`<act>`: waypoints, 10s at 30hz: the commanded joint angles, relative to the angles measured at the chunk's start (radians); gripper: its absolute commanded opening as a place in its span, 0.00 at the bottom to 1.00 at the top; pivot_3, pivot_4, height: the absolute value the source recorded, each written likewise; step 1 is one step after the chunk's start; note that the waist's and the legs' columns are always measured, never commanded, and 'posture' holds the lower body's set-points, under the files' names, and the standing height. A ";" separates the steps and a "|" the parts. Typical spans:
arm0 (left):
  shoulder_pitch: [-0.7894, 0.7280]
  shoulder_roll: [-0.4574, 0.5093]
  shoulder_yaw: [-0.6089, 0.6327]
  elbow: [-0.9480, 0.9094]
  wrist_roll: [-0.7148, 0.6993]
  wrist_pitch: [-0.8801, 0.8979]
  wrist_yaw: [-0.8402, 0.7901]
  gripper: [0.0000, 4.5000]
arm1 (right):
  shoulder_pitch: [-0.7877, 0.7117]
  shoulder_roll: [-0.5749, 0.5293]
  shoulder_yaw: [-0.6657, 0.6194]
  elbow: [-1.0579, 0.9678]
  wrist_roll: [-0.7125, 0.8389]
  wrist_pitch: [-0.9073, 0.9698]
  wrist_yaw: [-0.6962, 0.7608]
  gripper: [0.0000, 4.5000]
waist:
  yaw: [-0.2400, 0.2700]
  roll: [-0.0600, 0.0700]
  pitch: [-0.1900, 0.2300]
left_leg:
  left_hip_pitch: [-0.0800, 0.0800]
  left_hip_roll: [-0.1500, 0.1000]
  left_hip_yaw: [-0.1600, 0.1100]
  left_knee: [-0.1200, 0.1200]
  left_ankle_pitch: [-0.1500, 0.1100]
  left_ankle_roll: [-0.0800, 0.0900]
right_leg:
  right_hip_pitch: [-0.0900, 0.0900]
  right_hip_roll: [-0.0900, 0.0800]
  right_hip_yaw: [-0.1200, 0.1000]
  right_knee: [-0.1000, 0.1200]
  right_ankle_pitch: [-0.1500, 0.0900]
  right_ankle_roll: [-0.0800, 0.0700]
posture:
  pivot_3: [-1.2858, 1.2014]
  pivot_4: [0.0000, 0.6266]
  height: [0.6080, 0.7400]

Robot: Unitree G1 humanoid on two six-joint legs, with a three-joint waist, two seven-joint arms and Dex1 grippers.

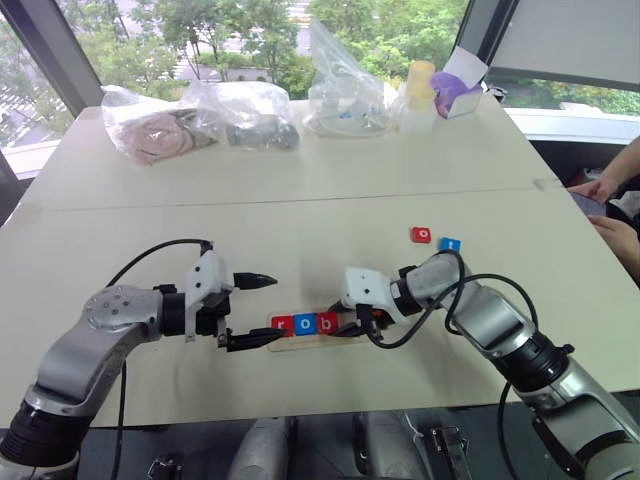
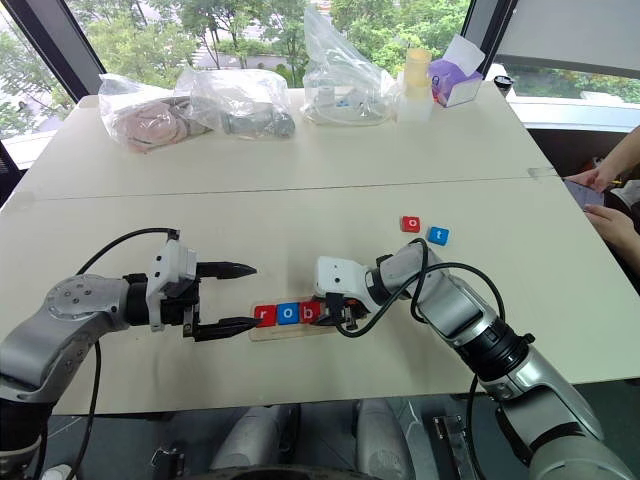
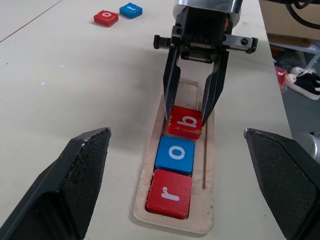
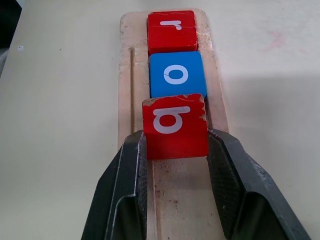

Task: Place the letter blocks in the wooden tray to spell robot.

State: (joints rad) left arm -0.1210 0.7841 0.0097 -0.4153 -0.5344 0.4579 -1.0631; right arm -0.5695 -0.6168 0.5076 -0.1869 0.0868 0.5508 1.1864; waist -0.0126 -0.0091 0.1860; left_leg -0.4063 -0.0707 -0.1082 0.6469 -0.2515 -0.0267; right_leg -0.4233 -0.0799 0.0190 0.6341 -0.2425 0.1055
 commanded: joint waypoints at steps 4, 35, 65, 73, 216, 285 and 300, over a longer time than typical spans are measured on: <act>-0.007 -0.001 0.008 -0.035 -0.012 0.011 0.011 1.00 | -0.021 0.018 -0.001 0.012 -0.011 -0.025 -0.001 0.78 | 0.000 0.000 0.000 | 0.000 0.000 0.000 0.000 0.000 0.000 | 0.000 0.000 0.000 0.000 0.000 0.000 | 0.52 0.24 1.00; -0.046 -0.019 -0.024 0.026 0.013 -0.024 -0.016 1.00 | -0.137 0.293 -0.654 0.356 -0.030 0.417 -0.981 1.00 | -0.007 0.001 0.000 | 0.000 -0.001 0.002 -0.002 0.001 -0.001 | -0.003 0.001 0.002 0.004 0.001 -0.001 | 0.52 0.24 1.00; -0.038 -0.045 -0.031 0.039 0.035 -0.043 -0.012 1.00 | -0.016 0.290 -0.674 -0.311 0.084 0.979 -0.969 0.25 | -0.003 0.001 0.000 | 0.001 -0.001 0.001 -0.001 0.001 -0.001 | -0.004 0.001 0.002 0.010 0.001 -0.001 | 0.52 0.24 1.00; -0.037 -0.047 -0.037 0.055 0.041 -0.055 -0.029 1.00 | 0.328 0.412 -0.786 -0.661 0.202 1.064 -1.046 0.25 | -0.009 0.001 -0.001 | 0.001 -0.001 0.002 0.000 0.001 -0.001 | -0.004 0.000 0.003 0.010 0.000 -0.001 | 0.52 0.24 1.00; -0.089 -0.064 -0.072 0.020 0.025 0.002 0.014 1.00 | 0.009 -0.034 -0.589 0.115 0.025 0.457 -0.662 0.98 | 0.001 0.001 0.000 | -0.001 0.000 0.001 0.000 0.000 0.001 | 0.000 -0.001 0.001 0.000 0.000 0.000 | 0.52 0.24 1.00; -0.135 -0.145 -0.107 0.101 0.095 -0.070 0.013 1.00 | 0.322 -0.549 -0.387 0.057 0.211 -0.253 -0.013 1.00 | -0.008 0.002 -0.001 | 0.003 -0.001 0.006 0.002 0.000 0.005 | 0.007 -0.001 0.001 -0.003 0.000 0.005 | 0.52 0.24 1.00; -0.098 -0.127 -0.087 0.065 0.082 -0.058 0.034 1.00 | 0.075 -0.354 -0.270 0.494 0.014 -0.594 0.196 1.00 | 0.001 0.003 -0.001 | 0.005 -0.001 0.004 0.001 0.000 0.004 | 0.008 -0.001 0.002 -0.003 0.001 0.004 | 0.52 0.24 1.00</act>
State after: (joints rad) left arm -0.2106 0.6490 -0.1004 -0.3188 -0.4427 0.4057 -1.0306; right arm -0.4795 -0.9771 0.2417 0.2952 0.1188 -0.0137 1.3748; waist -0.0118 -0.0059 0.1852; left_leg -0.4007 -0.0713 -0.1039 0.6479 -0.2515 -0.0226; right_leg -0.4150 -0.0809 0.0208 0.6313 -0.2417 0.1093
